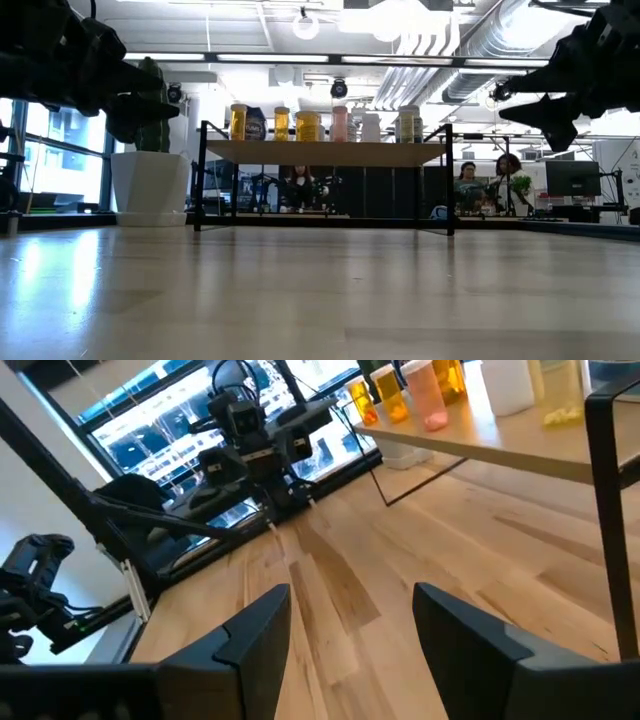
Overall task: Pick and place medicine bottles onto shelf by color
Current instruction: Return to Home Position
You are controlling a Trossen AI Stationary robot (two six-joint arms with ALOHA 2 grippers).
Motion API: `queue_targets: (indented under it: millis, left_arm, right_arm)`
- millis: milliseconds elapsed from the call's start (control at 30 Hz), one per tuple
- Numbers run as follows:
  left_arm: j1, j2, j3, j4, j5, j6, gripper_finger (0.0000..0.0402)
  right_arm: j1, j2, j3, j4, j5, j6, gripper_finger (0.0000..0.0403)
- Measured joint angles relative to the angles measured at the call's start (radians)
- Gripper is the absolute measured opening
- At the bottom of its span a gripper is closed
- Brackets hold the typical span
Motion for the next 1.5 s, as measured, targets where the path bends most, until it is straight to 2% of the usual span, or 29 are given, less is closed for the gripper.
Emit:
queue_targets:
  millis: [167,433,1500]
  left_arm:
    - [0.000,0.000,0.000,0.000,0.000,0.000,0.0269]
    - [0.000,0.000,0.000,0.000,0.000,0.000,0.0269]
    - [0.000,0.000,0.000,0.000,0.000,0.000,0.0269]
  right_arm:
    - [-0.001,0.001,0.000,0.000,0.016,0.020,0.0202]
    - [-0.001,0.001,0.000,-0.001,0.011,-0.117,0.0202]
    - [-0.001,0.002,0.000,-0.002,0.008,-0.106,0.0202]
